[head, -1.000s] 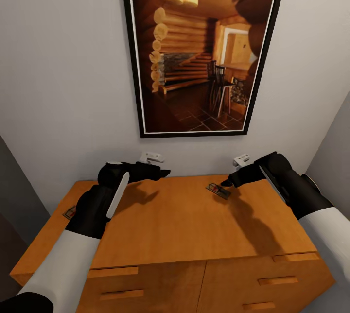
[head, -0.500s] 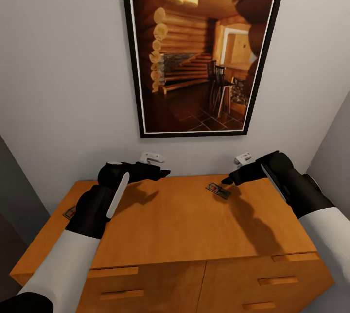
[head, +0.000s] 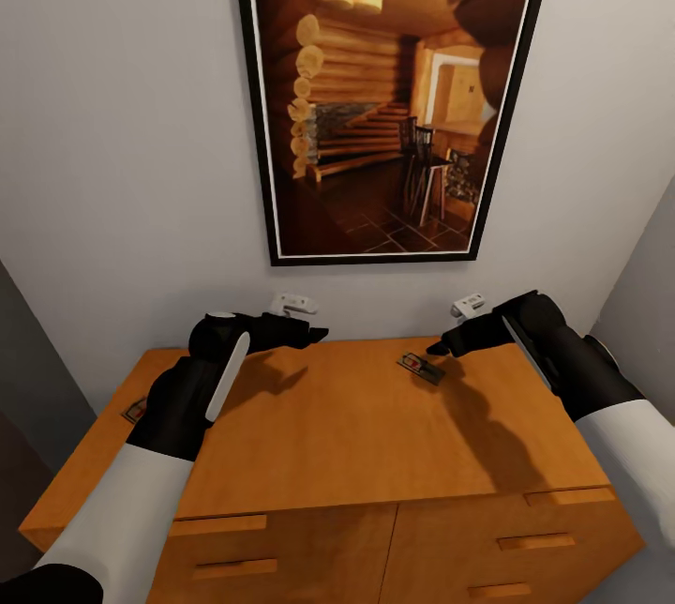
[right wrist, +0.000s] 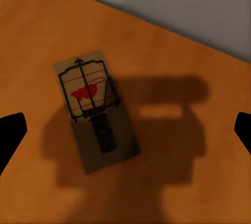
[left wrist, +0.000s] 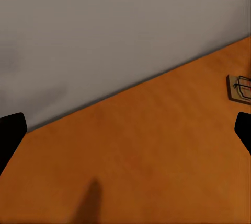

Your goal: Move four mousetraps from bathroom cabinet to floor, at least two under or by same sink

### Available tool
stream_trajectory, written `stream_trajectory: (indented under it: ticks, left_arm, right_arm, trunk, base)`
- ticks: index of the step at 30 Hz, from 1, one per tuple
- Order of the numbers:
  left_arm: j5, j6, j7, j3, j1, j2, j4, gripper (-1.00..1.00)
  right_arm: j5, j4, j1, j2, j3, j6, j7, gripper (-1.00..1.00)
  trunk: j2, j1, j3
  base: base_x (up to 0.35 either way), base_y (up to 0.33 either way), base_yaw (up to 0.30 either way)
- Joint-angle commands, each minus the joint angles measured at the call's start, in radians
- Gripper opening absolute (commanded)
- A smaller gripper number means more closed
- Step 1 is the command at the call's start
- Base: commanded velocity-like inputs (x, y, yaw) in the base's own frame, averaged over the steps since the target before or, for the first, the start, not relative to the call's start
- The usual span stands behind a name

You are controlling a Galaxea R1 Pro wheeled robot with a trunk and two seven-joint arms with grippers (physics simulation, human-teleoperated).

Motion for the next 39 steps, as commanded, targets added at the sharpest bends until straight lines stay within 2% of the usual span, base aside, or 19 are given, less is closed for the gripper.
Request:
stream_trajectory:
  ticks: [1, 8, 22, 39]
  left_arm:
    - [0.006, 0.006, 0.002, 0.000, -0.001, 0.000, -0.001, 1.00]
    - [0.006, 0.006, 0.003, 0.000, -0.001, -0.001, 0.000, 1.00]
    - [0.007, 0.006, 0.003, 0.000, -0.001, -0.001, 0.001, 1.00]
    - [0.007, 0.006, 0.004, 0.000, -0.001, -0.001, 0.001, 1.00]
  right_arm:
    - [0.007, -0.001, -0.001, 0.000, 0.002, 0.002, 0.007, 1.00]
    - [0.004, 0.011, -0.001, 0.002, 0.006, 0.002, 0.006, 1.00]
    - [-0.002, 0.149, -0.002, 0.004, 0.004, 0.002, 0.012, 1.00]
    - [-0.007, 0.175, -0.004, 0.003, 0.002, 0.002, 0.016, 1.00]
  trunk:
    - [-0.001, 0.000, -0.001]
    - [-0.001, 0.000, -0.001]
    - [-0.001, 0.000, -0.001]
    - [-0.001, 0.000, -0.001]
  base:
    - [0.000, 0.000, 0.000]
    - [0.000, 0.000, 0.000]
    - [0.000, 0.000, 0.000]
    - [0.000, 0.000, 0.000]
